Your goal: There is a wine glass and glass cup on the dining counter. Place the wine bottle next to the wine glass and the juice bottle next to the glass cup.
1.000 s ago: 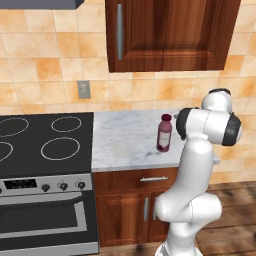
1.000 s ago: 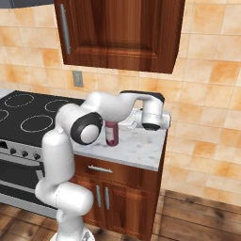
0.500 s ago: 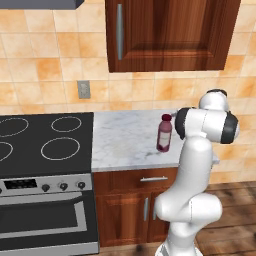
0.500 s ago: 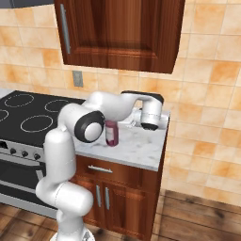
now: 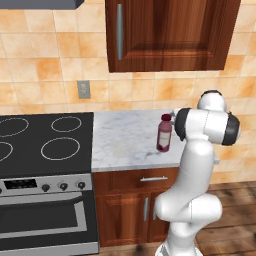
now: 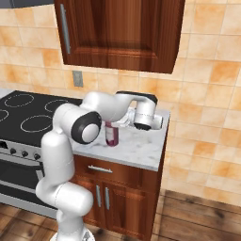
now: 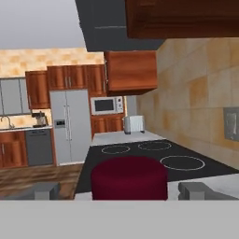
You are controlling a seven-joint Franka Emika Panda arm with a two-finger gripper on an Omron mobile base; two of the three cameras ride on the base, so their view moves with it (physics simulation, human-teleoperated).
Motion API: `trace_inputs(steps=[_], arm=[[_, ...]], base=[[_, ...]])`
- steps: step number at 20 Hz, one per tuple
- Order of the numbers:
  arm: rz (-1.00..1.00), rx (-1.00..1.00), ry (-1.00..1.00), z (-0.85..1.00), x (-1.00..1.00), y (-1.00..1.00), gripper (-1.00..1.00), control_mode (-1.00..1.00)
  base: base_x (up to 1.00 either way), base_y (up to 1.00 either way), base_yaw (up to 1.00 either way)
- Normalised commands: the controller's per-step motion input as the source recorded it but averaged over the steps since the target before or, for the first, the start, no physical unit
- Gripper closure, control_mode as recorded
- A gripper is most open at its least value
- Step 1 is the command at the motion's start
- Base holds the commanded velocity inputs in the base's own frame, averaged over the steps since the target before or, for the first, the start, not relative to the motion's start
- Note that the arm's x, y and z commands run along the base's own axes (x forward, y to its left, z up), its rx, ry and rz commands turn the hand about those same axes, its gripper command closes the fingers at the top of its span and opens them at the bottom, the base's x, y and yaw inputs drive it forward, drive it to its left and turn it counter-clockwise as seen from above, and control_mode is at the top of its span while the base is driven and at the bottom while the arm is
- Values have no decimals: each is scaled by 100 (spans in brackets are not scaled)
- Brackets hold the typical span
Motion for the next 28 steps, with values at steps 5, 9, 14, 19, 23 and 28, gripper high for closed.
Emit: trace_inputs(steps=[5,9,14,19,23,28], arm=[[-3,0,0,0,0,17,-100,-100],[-2,0,0,0,0,13,-100,-100],[0,0,3,0,0,7,-100,-100],[0,-1,7,-2,-1,2,100,-100],[0,0,0,39,-35,0,100,-100],[0,0,0,97,-63,0,100,-100]], base=[[0,0,0],[0,0,0],[0,0,0],[0,0,0],[0,0,0],[0,0,0]])
